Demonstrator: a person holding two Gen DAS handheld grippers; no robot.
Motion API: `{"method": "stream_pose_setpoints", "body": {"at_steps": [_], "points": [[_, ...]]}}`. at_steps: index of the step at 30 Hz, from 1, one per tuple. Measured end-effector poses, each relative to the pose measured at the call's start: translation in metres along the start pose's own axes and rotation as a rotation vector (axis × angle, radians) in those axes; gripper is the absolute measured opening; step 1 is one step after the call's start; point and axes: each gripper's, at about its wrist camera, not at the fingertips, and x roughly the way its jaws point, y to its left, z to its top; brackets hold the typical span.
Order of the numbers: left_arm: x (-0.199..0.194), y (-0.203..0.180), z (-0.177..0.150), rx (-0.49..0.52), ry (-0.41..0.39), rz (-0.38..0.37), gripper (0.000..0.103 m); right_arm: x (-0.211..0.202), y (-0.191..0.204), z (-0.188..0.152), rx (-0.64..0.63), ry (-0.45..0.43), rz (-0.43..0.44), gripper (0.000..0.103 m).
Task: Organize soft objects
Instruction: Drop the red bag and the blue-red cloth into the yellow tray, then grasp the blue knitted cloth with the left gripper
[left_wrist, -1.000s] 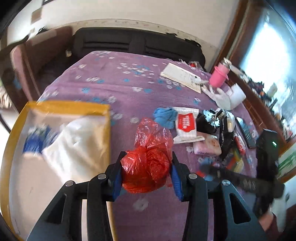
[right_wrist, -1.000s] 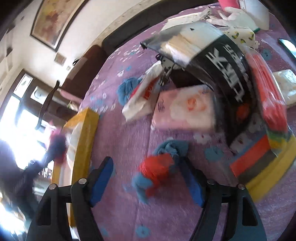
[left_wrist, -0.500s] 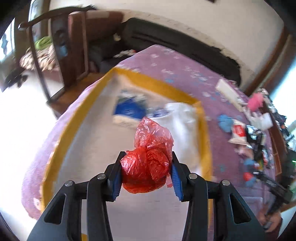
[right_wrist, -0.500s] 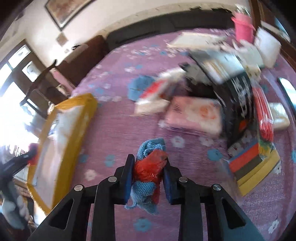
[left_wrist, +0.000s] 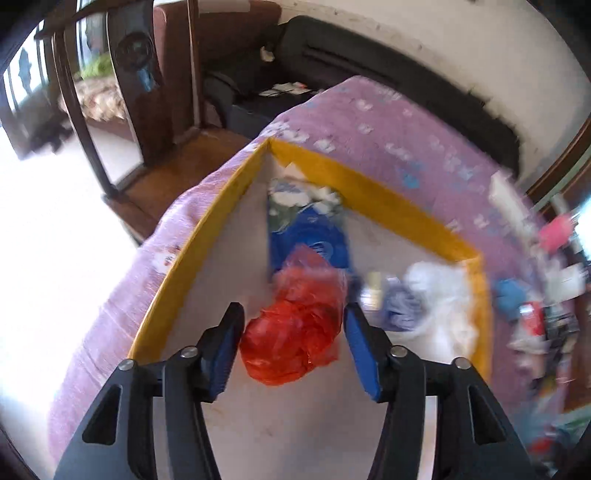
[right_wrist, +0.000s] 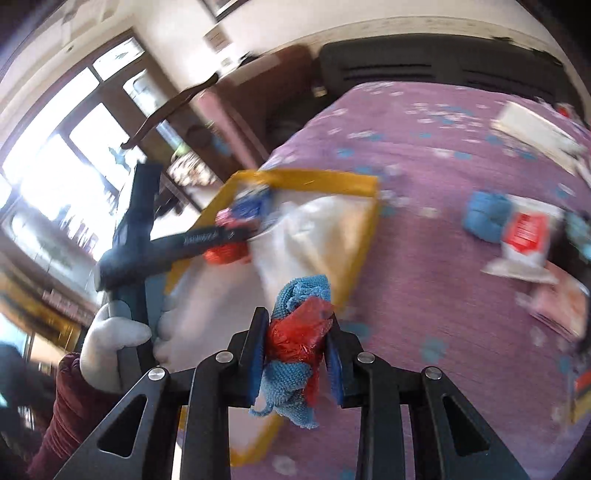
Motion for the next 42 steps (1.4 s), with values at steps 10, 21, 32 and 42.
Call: {"method": "stream_pose_setpoints", "body": {"at_steps": [10,21,32,42], "points": [[-0.082,0.022,-0.04,0.012,-0.171,-0.059,0.08,0.082,0.026,0.012,-0.095,0.104,-0.107,0.042],[-0.104,-0.035,-0.068,0.132,-0.183,-0.185,0.086,-0.076,-0.059,-0.005,0.019,-0.15,-0.21,0.079],[-0.05,-0.185,-0.107,0.316,-0.011,-0.284,0.087,-0.164,-0.243,-0.092,0.433,-0.263,-0.372,0.08],[0.039,-0.27,-0.084,0.354,0.044,-0.202,0.086,-0.153,-0.298,-0.109,0.504,-0.375,-0.315,0.08]]}}
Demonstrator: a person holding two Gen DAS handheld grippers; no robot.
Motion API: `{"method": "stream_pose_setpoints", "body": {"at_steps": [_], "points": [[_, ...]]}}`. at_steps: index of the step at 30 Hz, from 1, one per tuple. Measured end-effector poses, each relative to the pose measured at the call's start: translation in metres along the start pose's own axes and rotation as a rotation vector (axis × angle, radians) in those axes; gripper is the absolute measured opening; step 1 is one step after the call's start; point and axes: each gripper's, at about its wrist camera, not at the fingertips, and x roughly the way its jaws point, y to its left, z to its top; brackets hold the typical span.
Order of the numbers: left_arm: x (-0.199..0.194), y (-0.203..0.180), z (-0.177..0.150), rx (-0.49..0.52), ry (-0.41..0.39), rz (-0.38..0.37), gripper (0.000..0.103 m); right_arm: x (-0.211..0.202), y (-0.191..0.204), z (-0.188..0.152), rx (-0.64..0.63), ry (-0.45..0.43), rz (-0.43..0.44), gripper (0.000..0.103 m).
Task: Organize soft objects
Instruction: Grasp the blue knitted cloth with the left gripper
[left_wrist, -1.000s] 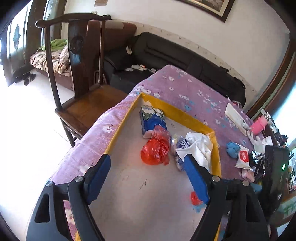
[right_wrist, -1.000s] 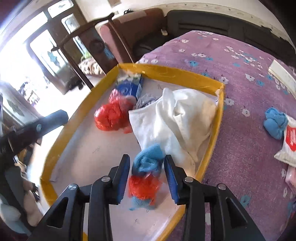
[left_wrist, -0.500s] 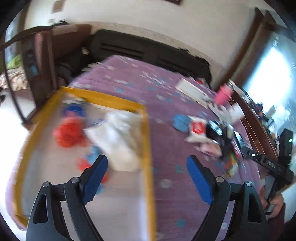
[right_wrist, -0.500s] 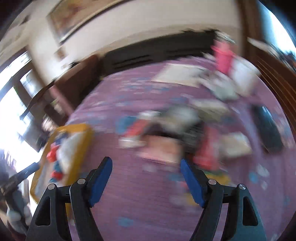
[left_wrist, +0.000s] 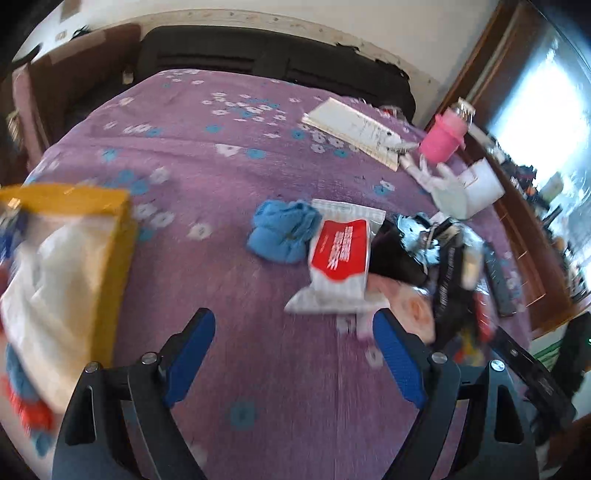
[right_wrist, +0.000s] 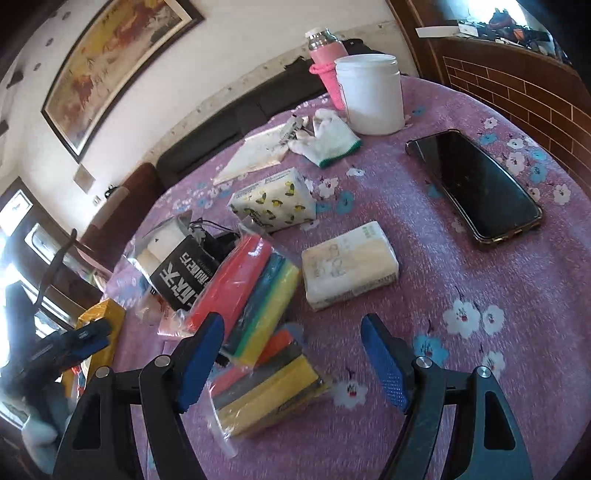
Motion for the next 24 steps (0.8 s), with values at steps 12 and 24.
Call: {"method": "stream_pose_setpoints", "body": {"at_steps": [12,24], "points": [[0.061,-0.021,0.03,0.024,0.045,0.026,0.061,0.002,-0.014,0.004,0.037,0.002,0.021,0.08],[-0.004,-0.031,-0.037,0.215,0.264,-0.152,0.026,0.007,-0.02,0.002,0.05,0.023,-0.001,0.08]]}}
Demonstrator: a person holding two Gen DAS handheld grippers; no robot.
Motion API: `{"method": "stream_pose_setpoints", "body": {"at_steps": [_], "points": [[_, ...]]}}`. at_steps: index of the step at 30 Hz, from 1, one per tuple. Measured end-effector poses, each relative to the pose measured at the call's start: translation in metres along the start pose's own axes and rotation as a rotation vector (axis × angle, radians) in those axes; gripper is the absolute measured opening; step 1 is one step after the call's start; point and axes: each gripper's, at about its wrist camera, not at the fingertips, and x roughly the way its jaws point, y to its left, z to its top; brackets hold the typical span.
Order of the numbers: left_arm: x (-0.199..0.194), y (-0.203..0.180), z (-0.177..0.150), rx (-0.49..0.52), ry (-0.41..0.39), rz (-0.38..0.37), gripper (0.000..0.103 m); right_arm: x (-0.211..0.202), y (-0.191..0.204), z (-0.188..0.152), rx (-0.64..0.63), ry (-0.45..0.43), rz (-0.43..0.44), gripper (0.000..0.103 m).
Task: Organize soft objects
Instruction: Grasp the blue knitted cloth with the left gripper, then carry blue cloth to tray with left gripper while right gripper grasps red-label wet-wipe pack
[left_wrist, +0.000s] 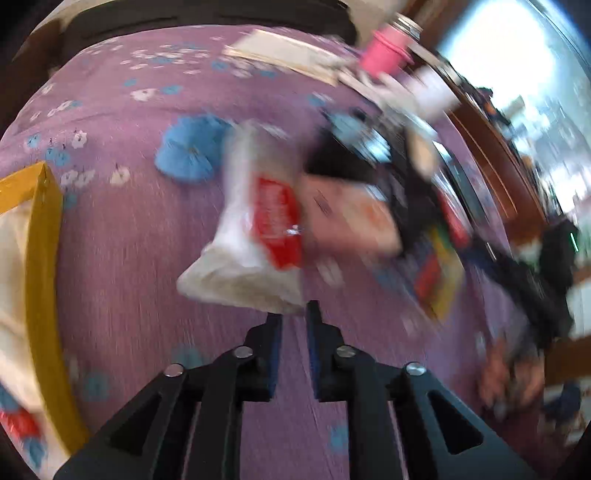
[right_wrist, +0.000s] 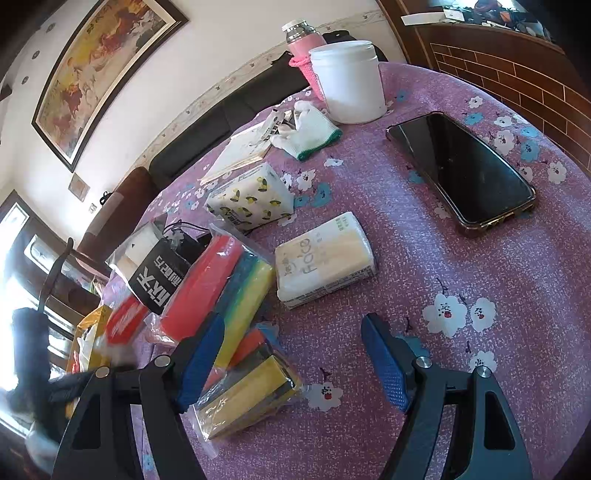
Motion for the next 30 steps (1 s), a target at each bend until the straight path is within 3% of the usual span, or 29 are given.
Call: {"method": "stream_pose_setpoints", "body": {"at_steps": [1,3,5,7,8,10,12,14,17,18,19,21,30], "points": [[-0.005,-0.004,-0.004,0.02,0.003,0.006,0.042,0.0,0.0,0.0,0.0,0.001,0.002,0.08],[-0.021,-0.011,-0.007,0.065,-0.039,0.059,0.058,0.0,0.0,0.0,0.004,0.004,0.013,0.08],[-0.034,-0.01,0.003,0.068,-0.119,0.162,0.064,0.0,0.001,-0.001,0.004,0.007,0.021,0.081],[-0.038,0.006,0.026,-0.025,-0.196,0.194,0.082,0.0,0.002,-0.001,0.002,0.01,0.026,0.081],[-0.037,0.016,0.035,-0.072,-0.227,0.2,0.084,0.001,0.002,-0.001,0.001,0.01,0.026,0.081],[-0.029,0.031,0.056,-0.122,-0.275,0.249,0.084,0.001,0.002,-0.002,-0.003,0.01,0.023,0.081],[-0.008,0.038,0.076,-0.104,-0.27,0.313,0.084,0.001,0.003,-0.002,-0.009,0.009,0.02,0.081],[0.019,0.045,0.095,-0.094,-0.22,0.361,0.084,0.002,0.004,-0.002,-0.018,0.008,0.013,0.081],[0.049,0.056,0.105,-0.121,-0.12,0.367,0.082,0.002,0.006,-0.002,-0.032,0.007,0.004,0.081],[0.051,0.058,0.104,-0.135,-0.116,0.357,0.072,0.002,0.007,-0.002,-0.037,0.007,0.001,0.081],[0.047,0.057,0.101,-0.134,-0.135,0.359,0.045,0.002,0.007,-0.002,-0.039,0.006,-0.002,0.081],[0.037,0.059,0.096,-0.16,-0.137,0.271,0.043,0.002,0.008,-0.002,-0.047,0.004,-0.01,0.081],[-0.061,0.049,0.027,-0.209,-0.301,0.041,0.043,0.002,0.011,-0.003,-0.067,-0.003,-0.033,0.081]]}}
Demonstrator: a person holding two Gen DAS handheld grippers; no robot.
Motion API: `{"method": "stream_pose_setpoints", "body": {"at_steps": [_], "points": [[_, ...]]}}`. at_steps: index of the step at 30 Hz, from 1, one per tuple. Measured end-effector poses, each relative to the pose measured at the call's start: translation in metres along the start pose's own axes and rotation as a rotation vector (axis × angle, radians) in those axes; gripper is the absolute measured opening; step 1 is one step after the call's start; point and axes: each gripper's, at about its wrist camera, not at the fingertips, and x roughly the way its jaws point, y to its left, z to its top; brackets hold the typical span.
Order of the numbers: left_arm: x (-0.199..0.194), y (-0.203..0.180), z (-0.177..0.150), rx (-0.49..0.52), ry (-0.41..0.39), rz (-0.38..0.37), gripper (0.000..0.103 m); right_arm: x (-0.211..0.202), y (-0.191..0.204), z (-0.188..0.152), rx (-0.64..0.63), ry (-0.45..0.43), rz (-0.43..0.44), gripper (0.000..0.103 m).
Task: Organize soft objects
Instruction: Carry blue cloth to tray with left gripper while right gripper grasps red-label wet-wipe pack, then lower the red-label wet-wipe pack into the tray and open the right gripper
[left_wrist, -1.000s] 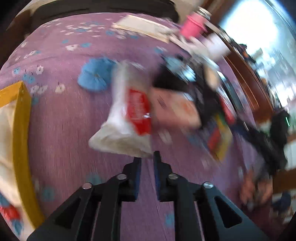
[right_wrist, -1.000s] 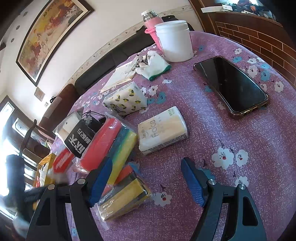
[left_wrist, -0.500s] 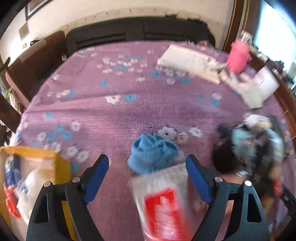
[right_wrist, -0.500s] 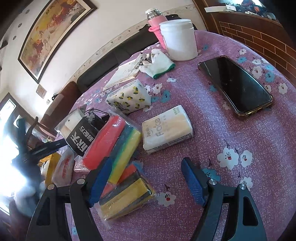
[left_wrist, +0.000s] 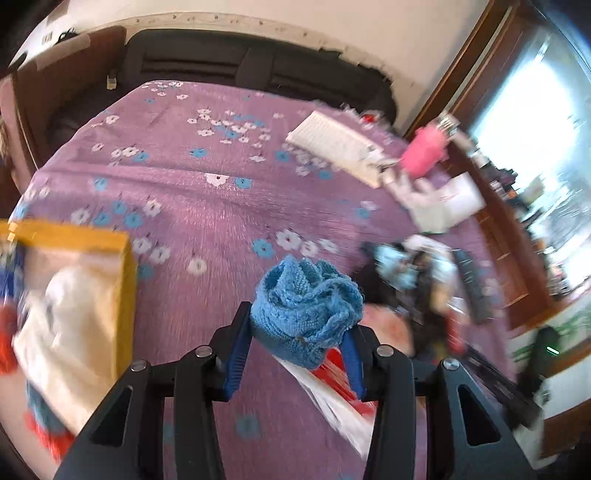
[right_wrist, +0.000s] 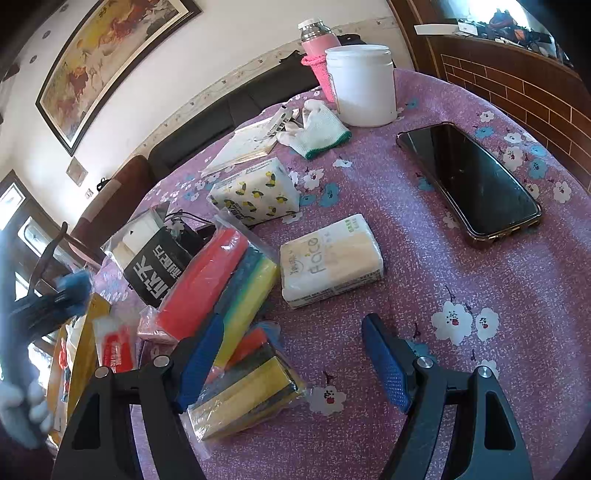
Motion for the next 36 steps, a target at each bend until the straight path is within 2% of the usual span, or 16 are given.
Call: {"method": "stream_pose_setpoints", "body": {"at_steps": [3,5,7,9,11,13,16,20,22,24,25,26,28,31,33,36], "points": [[-0.046,0.014,-0.023,-0.039,-0.047,-0.064,0.044,-0.004,0.001,0.0,-0.006,-0.015,0.003,0.081],[-0.069,0.027,-0.033,-0.059,-0.077,-0.079,0.044,-0.012,0.008,-0.001,-0.017,-0.032,-0.006,0.081],[-0.094,0.045,-0.046,-0.079,-0.117,-0.072,0.044,-0.028,0.027,-0.007,-0.024,-0.035,0.071,0.081],[-0.113,0.066,-0.059,-0.095,-0.149,-0.019,0.044,-0.04,0.062,-0.015,-0.091,-0.018,0.15,0.081],[-0.123,0.088,-0.069,-0.114,-0.151,0.03,0.044,-0.034,0.107,-0.023,-0.196,0.058,0.197,0.082],[-0.128,0.115,-0.08,-0.156,-0.137,0.097,0.044,-0.015,0.141,-0.029,-0.269,0.136,0.206,0.082],[-0.127,0.151,-0.09,-0.204,-0.101,0.201,0.045,0.025,0.179,-0.036,-0.353,0.226,0.135,0.082],[-0.124,0.186,-0.088,-0.214,-0.078,0.296,0.049,0.064,0.199,-0.044,-0.385,0.284,0.035,0.082],[-0.12,0.194,-0.081,-0.177,-0.084,0.351,0.068,0.073,0.2,-0.046,-0.387,0.295,-0.001,0.081],[-0.117,0.196,-0.073,-0.149,-0.101,0.408,0.074,0.075,0.207,-0.052,-0.417,0.287,-0.039,0.06],[-0.12,0.197,-0.071,-0.144,-0.114,0.427,0.074,0.076,0.208,-0.051,-0.425,0.294,-0.053,0.044],[-0.123,0.197,-0.07,-0.148,-0.131,0.425,0.074,0.076,0.208,-0.052,-0.425,0.301,-0.06,0.043],[-0.133,0.199,-0.073,-0.183,-0.167,0.369,0.077,0.068,0.213,-0.054,-0.428,0.285,-0.063,0.042],[-0.15,0.201,-0.088,-0.217,-0.205,0.33,0.078,0.05,0.219,-0.053,-0.427,0.256,-0.057,0.042],[-0.163,0.201,-0.099,-0.227,-0.225,0.319,0.078,0.033,0.23,-0.05,-0.424,0.238,-0.008,0.042],[-0.187,0.202,-0.119,-0.25,-0.27,0.315,0.08,0.012,0.26,-0.052,-0.435,0.241,0.123,0.042]]}}
